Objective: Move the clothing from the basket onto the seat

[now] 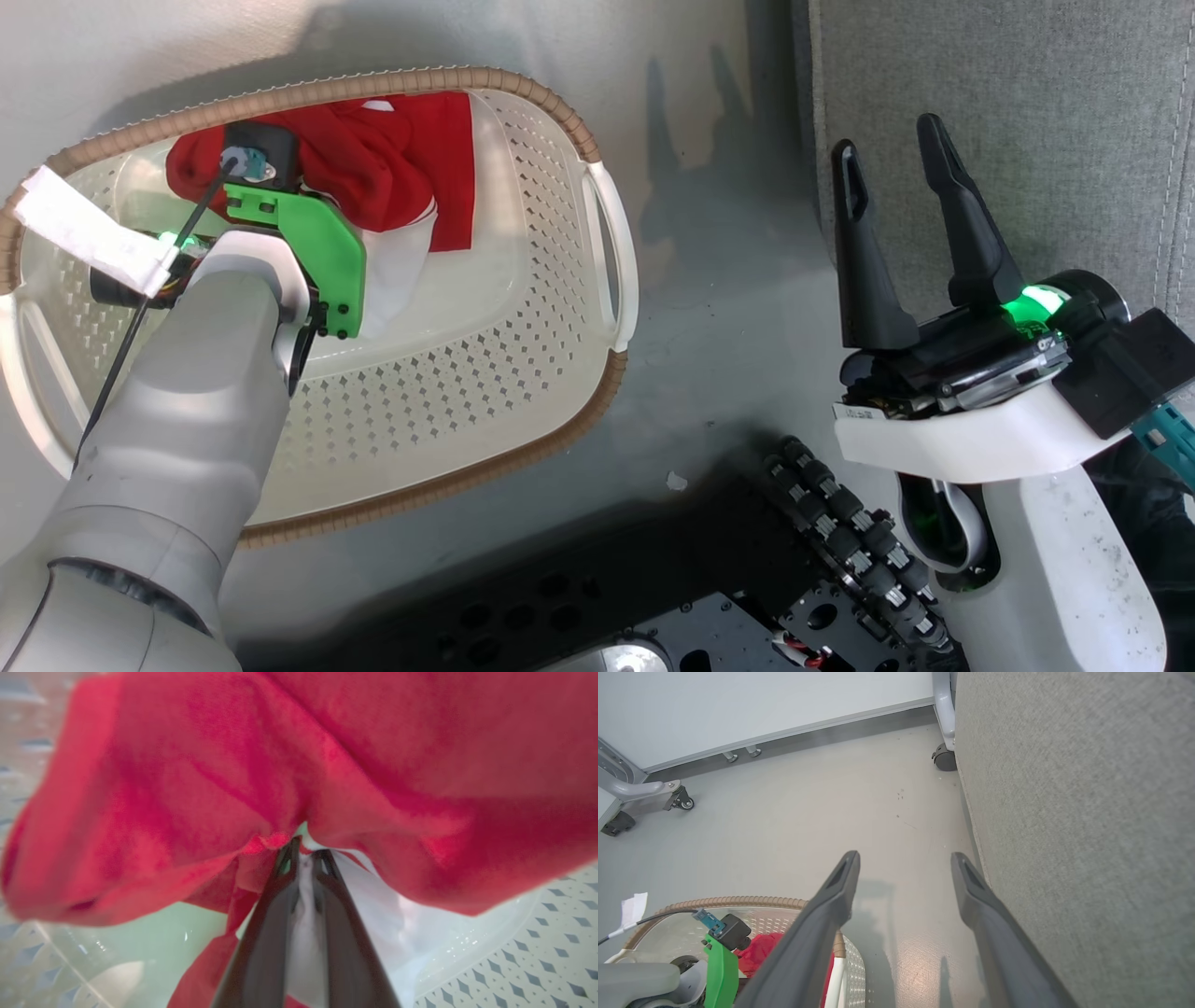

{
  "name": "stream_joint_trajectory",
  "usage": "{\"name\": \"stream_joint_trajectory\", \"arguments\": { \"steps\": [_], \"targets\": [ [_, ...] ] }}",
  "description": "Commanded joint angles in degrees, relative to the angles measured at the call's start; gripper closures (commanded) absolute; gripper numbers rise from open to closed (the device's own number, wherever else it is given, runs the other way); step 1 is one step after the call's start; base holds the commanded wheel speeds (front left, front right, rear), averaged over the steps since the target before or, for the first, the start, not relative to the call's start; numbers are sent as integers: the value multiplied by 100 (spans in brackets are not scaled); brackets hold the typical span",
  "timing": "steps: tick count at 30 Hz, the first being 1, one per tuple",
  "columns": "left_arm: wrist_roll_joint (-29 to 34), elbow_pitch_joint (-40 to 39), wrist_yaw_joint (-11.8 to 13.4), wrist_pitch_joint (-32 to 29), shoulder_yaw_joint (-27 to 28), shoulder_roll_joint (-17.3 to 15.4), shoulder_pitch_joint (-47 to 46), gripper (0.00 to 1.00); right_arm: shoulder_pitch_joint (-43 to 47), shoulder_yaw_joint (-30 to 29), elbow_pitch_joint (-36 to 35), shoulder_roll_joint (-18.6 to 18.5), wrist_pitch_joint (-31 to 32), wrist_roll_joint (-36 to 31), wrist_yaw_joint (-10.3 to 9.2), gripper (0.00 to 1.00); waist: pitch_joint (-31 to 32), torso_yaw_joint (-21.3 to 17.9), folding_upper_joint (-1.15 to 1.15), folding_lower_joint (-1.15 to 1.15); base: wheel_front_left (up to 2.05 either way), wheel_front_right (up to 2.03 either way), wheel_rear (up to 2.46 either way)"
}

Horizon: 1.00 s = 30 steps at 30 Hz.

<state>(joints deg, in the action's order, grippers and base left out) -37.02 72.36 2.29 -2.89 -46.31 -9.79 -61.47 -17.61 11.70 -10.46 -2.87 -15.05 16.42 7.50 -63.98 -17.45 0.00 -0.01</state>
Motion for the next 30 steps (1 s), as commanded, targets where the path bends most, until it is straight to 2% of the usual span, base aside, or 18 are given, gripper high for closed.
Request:
{"name": "stream_joint_trajectory", "arguments": {
  "steps": [1, 7, 13, 20, 24, 30],
  "targets": [
    [45, 265, 14, -97, -49, -177, 253, 100, 5, -17, -17, -4, -17, 3, -3, 0, 5, 6, 0, 1, 0, 0, 0],
    [200, 163, -78, 491, -195, -205, 127, 100, -140, -52, -20, -4, -17, 47, -2, 0, 51, 26, 0, 1, 0, 0, 0],
    [394, -18, -138, 1324, -375, -182, 164, 100, -297, -107, 7, -6, -18, 96, -2, 0, 206, 89, 0, 1, 0, 0, 0],
    [502, -363, -133, 1746, -488, -92, 359, 100, -240, -252, 65, -6, -18, 7, -2, 0, 548, 295, 0, 1, 0, 0, 0],
    [667, -824, -37, 1816, -520, -174, 481, 100, -176, -331, 96, -6, -17, -56, -3, 0, 761, 405, 0, 1, 0, 0, 0],
    [1041, -2232, 248, 1814, -372, -500, 931, 100, -73, -493, 162, -7, -18, -152, -2, 0, 1089, 572, 0, 1, 0, 0, 0]
  ]
}}
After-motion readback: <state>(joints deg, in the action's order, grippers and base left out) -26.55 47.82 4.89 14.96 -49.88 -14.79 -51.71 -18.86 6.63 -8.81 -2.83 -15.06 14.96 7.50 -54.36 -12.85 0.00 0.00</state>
